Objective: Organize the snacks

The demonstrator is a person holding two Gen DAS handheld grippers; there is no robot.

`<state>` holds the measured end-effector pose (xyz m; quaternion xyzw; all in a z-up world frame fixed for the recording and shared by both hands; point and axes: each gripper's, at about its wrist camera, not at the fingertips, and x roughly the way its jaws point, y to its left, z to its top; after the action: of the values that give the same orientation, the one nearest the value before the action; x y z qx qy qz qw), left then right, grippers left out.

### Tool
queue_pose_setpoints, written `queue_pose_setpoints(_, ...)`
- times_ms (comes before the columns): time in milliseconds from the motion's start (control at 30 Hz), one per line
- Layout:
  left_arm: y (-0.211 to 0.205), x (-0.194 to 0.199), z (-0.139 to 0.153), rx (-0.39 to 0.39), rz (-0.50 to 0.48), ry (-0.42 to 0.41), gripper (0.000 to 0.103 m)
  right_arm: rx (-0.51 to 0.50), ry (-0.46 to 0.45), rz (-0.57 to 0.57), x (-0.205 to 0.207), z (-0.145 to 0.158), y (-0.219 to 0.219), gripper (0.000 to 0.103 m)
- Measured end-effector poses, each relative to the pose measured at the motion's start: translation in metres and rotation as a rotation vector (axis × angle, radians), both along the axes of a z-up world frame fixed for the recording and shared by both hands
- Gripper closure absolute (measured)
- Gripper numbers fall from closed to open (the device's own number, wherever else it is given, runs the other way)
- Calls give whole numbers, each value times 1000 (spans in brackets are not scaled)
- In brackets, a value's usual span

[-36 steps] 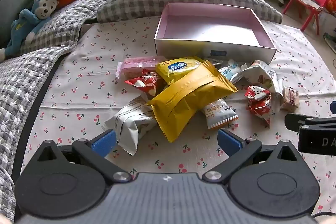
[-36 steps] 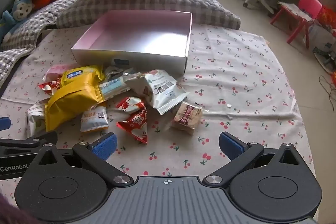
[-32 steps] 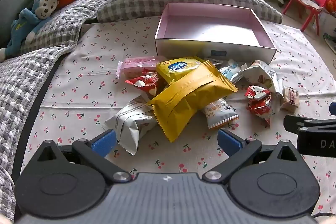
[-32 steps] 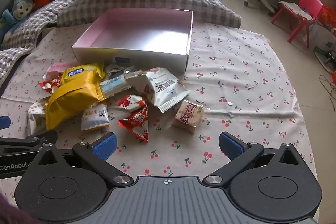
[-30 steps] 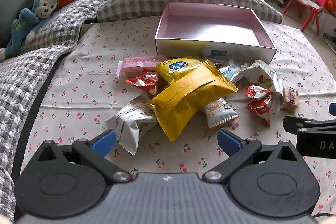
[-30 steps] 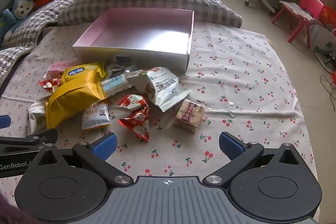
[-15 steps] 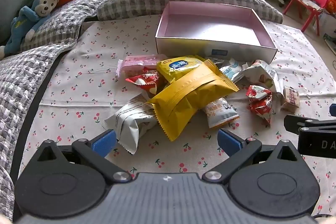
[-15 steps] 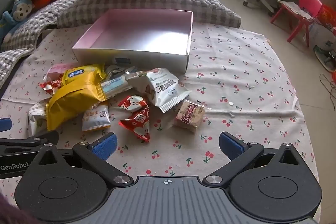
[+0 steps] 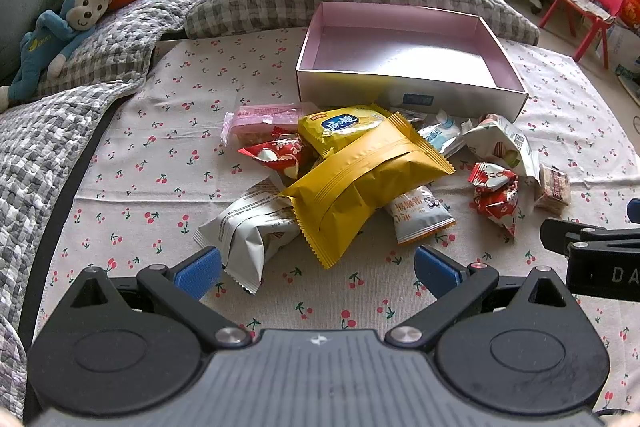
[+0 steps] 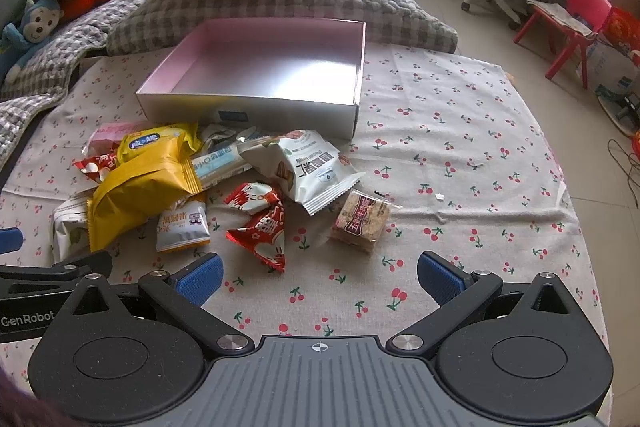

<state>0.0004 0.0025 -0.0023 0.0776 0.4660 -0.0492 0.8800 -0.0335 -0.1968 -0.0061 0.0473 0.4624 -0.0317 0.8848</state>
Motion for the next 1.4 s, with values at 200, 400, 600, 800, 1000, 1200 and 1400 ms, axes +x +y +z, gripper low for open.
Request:
queue_pose_setpoints(200,0,0,0,-1,1,0,0,3,3,2,0,-1,0,0)
queue_pose_setpoints(400,0,0,0,-2,1,0,0,3,3,1,0,-1,0,0)
queue_pose_setpoints(600,1,0,0,-5,3,-2,0,9,10,1,0,-2,1,0)
queue_pose_setpoints(800,2,1,1,-9,5,-1,0,16,9,1,0,0,1,0)
queue_pose_setpoints(1000,3,2,2,-15,13,-2,0,22,9,-6,1,1,-1,0)
queue_pose_setpoints(1200,3,2,2,-16,14,-2,0,22,7,-6,1,1,-1,0)
queue_pose_setpoints(1400,4,3,2,-18,17,-3,0,26,5,-6,1,3,0,0)
